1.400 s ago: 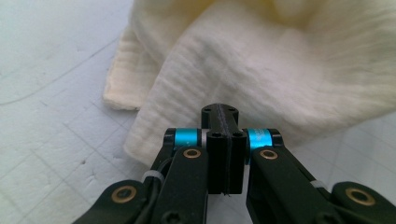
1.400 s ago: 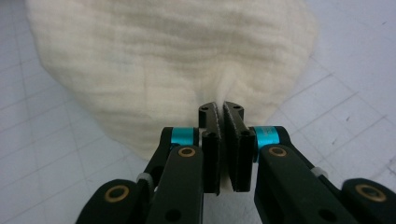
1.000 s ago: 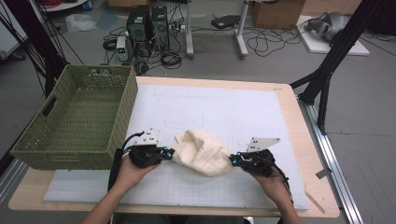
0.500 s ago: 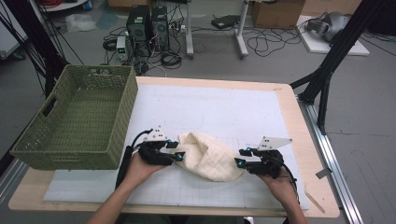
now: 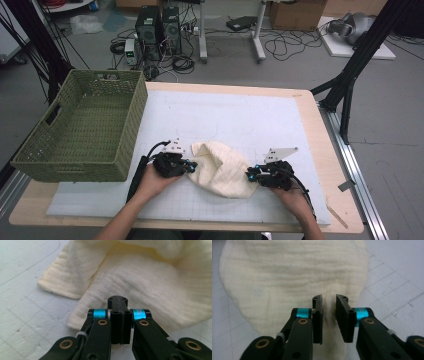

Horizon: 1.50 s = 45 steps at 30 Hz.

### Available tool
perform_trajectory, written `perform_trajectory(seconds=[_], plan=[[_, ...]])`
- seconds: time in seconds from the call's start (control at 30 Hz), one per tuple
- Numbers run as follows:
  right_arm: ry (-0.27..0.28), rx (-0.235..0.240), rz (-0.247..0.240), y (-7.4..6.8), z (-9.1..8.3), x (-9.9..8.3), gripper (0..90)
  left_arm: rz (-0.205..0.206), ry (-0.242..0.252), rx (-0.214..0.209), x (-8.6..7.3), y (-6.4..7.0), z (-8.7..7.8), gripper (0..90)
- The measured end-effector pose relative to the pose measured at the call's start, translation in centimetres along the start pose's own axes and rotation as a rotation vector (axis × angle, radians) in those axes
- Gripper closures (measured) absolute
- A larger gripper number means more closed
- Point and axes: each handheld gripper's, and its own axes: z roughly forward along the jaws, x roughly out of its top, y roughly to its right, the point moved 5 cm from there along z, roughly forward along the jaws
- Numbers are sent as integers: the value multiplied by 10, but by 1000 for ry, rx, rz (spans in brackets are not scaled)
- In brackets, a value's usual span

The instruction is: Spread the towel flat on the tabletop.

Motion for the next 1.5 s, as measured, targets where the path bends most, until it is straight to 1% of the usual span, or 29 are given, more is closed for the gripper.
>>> perform_trajectory(seconds=[0.1, 0.23, 0.27, 0.33, 0.37, 0.4, 0.43, 0.47, 0.6, 0.67, 0.7, 0.73, 0.77, 0.8, 0.83, 0.87, 0.9, 0.93, 0.97, 1.03, 1.07, 1.1, 1.17, 1.2, 1.23, 1.27, 1.3, 1.37, 1.5], plan=[[3, 14, -9, -1, -2, 0, 847, -7, 12, 2, -2, 0, -7, 896], [-1, 19, -18, -5, -6, -2, 859, -5, 31, -4, -4, 4, -17, 896], [4, 18, -25, -6, -7, -2, 862, -8, 36, -8, -6, 8, -20, 896], [11, 31, -29, -9, -11, -3, 863, 5, 43, -9, -7, 15, -26, 896], [15, 25, -35, -10, -14, -4, 864, 17, 44, -12, -8, 19, -29, 896], [25, 27, -40, -10, -17, -4, 863, 17, 51, -13, -9, 22, -31, 896], [29, 28, -38, -11, -19, -5, 863, 28, 55, -14, -10, 27, -35, 896], [37, 21, -36, -11, -22, -6, 863, 27, 54, -20, -11, 30, -37, 896], [56, 21, -30, -11, -27, -7, 860, 42, 56, -32, -12, 38, -43, 895], [73, 14, -33, -11, -28, -5, 835, 47, 65, -26, -12, 39, -45, 891], [78, 15, -26, -11, -29, -4, 781, 36, 71, -15, -11, 37, -45, 829], [84, 5, -17, -10, -28, -3, 693, 23, 85, 0, -10, 35, -44, 727], [93, -12, -2, -8, -27, -2, 644, 14, 94, 6, -9, 31, -43, 633], [92, -6, 16, -7, -25, -2, 605, 4, 98, 3, -8, 28, -41, 603], [84, -10, 20, -6, -23, -1, 594, -1, 94, 10, -8, 26, -39, 567], [77, -9, 18, -6, -22, -1, 585, -9, 82, 18, -8, 23, -34, 529], [71, -10, 16, -7, -19, -1, 573, -20, 63, 9, -9, 19, -29, 515], [57, 1, 20, -7, -16, -2, 561, -26, 56, 5, -10, 18, -25, 516], [46, 5, 22, -7, -14, -3, 555, -31, 36, 7, -11, 16, -19, 516], [14, 4, 23, -7, -8, -6, 545, -41, 4, 1, -13, 13, -10, 532], [-6, -3, 24, -8, -6, -8, 548, -43, -6, -3, -14, 13, -6, 572], [-12, -3, 19, -8, -4, -9, 569, -38, -13, -4, -14, 13, -4, 635], [-13, 15, 16, -8, -4, -8, 657, -27, -27, -1, -16, 13, -1, 745], [-14, 17, 14, -8, -3, -8, 700, -14, -24, 0, -16, 14, -1, 807], [-19, 22, 9, -8, -3, -8, 749, -16, -19, -6, -16, 14, -2, 865], [-19, 21, 6, -7, -3, -8, 782, -17, -20, -9, -16, 14, -3, 887], [-18, 22, 6, -6, -2, -7, 809, -14, -25, -12, -17, 14, -5, 890], [-22, 26, 13, -5, -2, -5, 846, -19, -15, -5, -19, 15, -11, 893], [-14, 19, 3, -4, -2, 0, 863, -24, 8, 1, -24, 19, -26, 894]])
